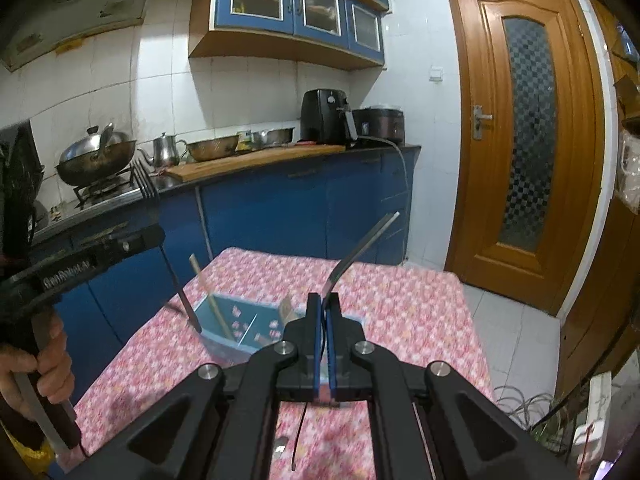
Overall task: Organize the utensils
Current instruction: 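Lift both metal forks and carry them over the blue box, then open both tools to drop the two forks into the box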
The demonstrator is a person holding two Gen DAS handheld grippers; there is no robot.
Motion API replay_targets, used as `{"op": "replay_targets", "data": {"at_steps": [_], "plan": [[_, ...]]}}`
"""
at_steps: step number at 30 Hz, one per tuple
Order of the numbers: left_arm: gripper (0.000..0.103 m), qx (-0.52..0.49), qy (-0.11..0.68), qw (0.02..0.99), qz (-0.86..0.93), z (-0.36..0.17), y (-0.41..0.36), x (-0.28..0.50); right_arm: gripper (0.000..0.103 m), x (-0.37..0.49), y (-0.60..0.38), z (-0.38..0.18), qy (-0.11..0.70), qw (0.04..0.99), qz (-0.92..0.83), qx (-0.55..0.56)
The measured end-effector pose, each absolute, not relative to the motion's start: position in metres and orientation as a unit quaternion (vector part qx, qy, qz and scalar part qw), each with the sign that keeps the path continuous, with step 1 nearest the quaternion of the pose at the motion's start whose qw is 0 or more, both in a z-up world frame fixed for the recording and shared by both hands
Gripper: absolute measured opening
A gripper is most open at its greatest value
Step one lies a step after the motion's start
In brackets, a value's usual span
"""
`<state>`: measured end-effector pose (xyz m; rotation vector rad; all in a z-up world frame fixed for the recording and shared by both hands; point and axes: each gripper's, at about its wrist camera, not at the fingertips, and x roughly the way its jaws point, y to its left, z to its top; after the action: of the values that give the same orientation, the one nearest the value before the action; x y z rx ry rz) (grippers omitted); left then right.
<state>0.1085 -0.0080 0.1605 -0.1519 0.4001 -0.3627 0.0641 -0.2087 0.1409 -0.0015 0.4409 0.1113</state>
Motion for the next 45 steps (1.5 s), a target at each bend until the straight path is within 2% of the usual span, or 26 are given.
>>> {"op": "replay_targets", "data": {"at_steps": [9, 18, 26, 33, 39, 45], "plan": [[0.003, -0.084, 0.233, 0.953, -0.173, 0.127, -0.015, 0.154, 0.003, 0.109, -0.212, 0.154, 0.179, 0.984, 0.027, 0.0], [0.003, -0.072, 0.264, 0.945, -0.179, 0.094, -0.023, 0.167, 0.003, 0.145, -0.197, 0.117, 0.191, 0.98, 0.03, -0.039], [0.003, -0.041, 0.243, 0.952, -0.18, 0.094, -0.035, 0.16, 0.004, 0.157, -0.191, 0.09, 0.227, 0.971, 0.047, -0.051], [0.003, -0.081, 0.238, 0.95, -0.186, 0.096, -0.027, 0.165, 0.004, 0.159, -0.186, 0.078, 0.241, 0.967, 0.058, -0.056], [0.003, -0.047, 0.231, 0.956, -0.172, 0.091, -0.033, 0.164, 0.005, 0.162, -0.183, 0.069, 0.258, 0.962, 0.073, -0.05], [0.004, -0.042, 0.256, 0.948, -0.182, 0.086, -0.037, 0.165, 0.008, 0.157, -0.185, 0.073, 0.256, 0.962, 0.093, -0.022]]}}
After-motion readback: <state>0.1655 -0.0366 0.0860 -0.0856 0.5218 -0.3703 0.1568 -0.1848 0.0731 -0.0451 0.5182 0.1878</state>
